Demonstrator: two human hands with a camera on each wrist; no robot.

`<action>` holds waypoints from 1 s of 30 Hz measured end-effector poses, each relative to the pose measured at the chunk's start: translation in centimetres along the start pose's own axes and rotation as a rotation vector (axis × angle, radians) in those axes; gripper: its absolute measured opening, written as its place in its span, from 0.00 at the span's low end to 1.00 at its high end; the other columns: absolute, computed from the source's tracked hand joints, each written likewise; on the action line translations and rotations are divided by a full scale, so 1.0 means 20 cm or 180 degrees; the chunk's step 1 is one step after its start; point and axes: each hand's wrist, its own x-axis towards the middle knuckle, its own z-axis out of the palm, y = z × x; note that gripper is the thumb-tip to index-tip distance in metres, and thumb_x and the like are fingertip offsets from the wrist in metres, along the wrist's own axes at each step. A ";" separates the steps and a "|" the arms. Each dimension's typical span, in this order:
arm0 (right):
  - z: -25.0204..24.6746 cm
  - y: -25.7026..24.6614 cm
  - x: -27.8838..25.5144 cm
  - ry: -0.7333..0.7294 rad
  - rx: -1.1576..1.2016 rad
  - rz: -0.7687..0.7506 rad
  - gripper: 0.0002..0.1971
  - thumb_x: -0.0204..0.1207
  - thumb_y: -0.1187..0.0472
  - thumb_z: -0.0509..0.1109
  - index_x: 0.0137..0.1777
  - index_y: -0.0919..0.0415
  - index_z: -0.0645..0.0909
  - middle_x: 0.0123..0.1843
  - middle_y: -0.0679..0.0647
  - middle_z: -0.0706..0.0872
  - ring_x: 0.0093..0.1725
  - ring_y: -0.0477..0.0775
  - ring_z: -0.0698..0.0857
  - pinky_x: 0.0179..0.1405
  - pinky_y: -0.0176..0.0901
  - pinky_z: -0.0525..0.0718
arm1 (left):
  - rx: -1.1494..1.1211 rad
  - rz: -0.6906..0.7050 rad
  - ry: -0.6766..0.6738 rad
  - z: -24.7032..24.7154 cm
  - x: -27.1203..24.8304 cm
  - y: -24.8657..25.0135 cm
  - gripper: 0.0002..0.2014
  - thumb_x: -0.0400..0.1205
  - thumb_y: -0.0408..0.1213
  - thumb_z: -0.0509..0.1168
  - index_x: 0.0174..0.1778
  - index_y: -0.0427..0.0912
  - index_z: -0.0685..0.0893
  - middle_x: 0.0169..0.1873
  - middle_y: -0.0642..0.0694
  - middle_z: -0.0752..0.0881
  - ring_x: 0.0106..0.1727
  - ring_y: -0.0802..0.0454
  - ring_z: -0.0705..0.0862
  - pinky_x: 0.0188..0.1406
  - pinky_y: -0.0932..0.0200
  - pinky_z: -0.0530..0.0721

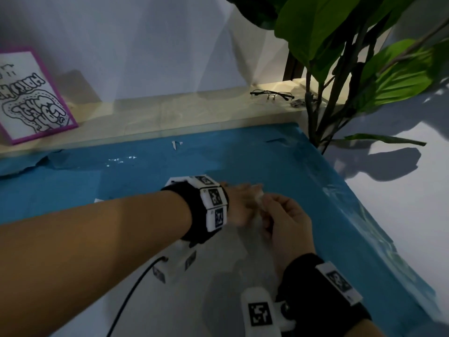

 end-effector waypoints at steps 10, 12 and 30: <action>0.00 -0.02 -0.04 -0.0236 -0.1191 -0.0084 0.06 0.73 0.56 0.74 0.44 0.58 0.86 0.30 0.50 0.84 0.27 0.46 0.79 0.33 0.41 0.82 | -0.0388 -0.0644 -0.0301 -0.04 -0.37 0.06 0.40 0.86 0.60 0.48 0.84 0.39 0.39 0.84 0.45 0.38 0.84 0.45 0.43 0.81 0.49 0.49; 0.02 -0.05 -0.03 -0.0421 -0.1830 -0.0174 0.06 0.72 0.56 0.75 0.43 0.58 0.86 0.33 0.50 0.86 0.31 0.48 0.82 0.36 0.42 0.83 | -0.0638 -0.0844 -0.0397 0.03 -0.41 0.07 0.43 0.84 0.62 0.49 0.84 0.40 0.37 0.83 0.46 0.36 0.84 0.46 0.42 0.80 0.50 0.47; 0.18 -0.27 0.16 -0.1568 -0.4281 -0.0375 0.08 0.66 0.65 0.77 0.28 0.58 0.84 0.30 0.57 0.87 0.30 0.54 0.86 0.37 0.48 0.89 | -0.0836 -0.0985 -0.0013 0.17 -0.27 0.05 0.63 0.64 0.76 0.63 0.83 0.47 0.34 0.84 0.48 0.36 0.83 0.38 0.37 0.81 0.35 0.47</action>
